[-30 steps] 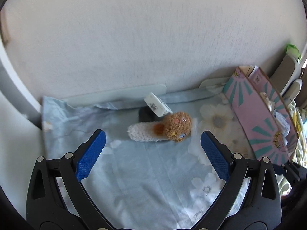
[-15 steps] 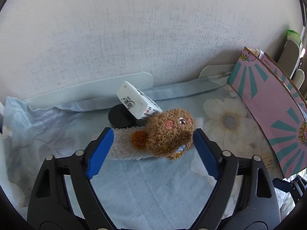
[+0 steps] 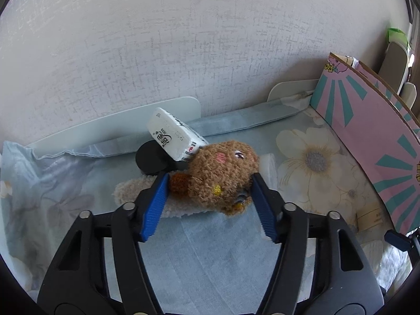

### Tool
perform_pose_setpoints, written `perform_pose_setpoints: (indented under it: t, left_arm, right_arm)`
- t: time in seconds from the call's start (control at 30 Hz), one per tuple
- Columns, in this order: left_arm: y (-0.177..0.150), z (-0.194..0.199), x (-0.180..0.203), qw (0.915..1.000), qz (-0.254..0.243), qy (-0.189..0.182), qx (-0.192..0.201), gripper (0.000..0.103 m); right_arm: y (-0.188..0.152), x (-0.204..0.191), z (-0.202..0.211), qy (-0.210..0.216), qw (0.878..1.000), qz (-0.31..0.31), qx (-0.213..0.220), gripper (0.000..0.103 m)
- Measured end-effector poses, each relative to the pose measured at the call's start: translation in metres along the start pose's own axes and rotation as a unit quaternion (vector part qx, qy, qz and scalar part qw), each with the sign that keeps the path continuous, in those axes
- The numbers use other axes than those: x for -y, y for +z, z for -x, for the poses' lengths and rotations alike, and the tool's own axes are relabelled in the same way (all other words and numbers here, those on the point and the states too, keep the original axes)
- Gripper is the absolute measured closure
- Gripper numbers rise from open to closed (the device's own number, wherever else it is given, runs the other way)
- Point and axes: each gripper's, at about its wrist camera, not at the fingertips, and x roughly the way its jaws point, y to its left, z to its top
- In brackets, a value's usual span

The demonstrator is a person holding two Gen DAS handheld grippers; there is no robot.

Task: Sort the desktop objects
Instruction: 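Grasp the brown teddy plush with the left tool while the right tool grasps the white earphone holder, then lift the teddy plush and earphone holder and carry them over the box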

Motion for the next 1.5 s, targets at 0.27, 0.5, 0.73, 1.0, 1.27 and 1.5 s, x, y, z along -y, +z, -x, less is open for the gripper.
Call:
perform_pose_setpoints:
  t: [0.27, 0.5, 0.73, 1.0, 1.27, 1.5]
  left_arm:
    - [0.002, -0.004, -0.001, 1.0000, 0.007, -0.001, 0.007, 0.056]
    - [0.003, 0.006, -0.003, 0.9998, 0.014, 0.000, 0.012, 0.065]
    - [0.002, 0.030, -0.012, 0.9995, 0.023, 0.003, 0.020, 0.067]
    - [0.013, 0.062, -0.019, 0.9982, 0.033, 0.007, 0.049, 0.068]
    - [0.029, 0.101, -0.012, 0.9972, 0.033, 0.015, 0.065, 0.068]
    - [0.052, 0.134, 0.004, 0.9948, 0.041, 0.025, 0.090, 0.068]
  right_arm:
    - [-0.009, -0.003, -0.003, 0.008, 1.000, 0.007, -0.009, 0.031]
    - [-0.012, -0.006, 0.004, 0.021, 0.999, 0.027, 0.007, 0.033]
    - [-0.003, -0.006, 0.010, 0.030, 0.999, 0.035, 0.013, 0.033]
    - [0.008, -0.012, 0.021, 0.041, 0.998, 0.052, 0.024, 0.033]
    - [0.036, -0.012, 0.046, 0.063, 0.995, 0.061, 0.041, 0.033]
    - [0.075, -0.006, 0.077, 0.091, 0.988, 0.092, 0.079, 0.033]
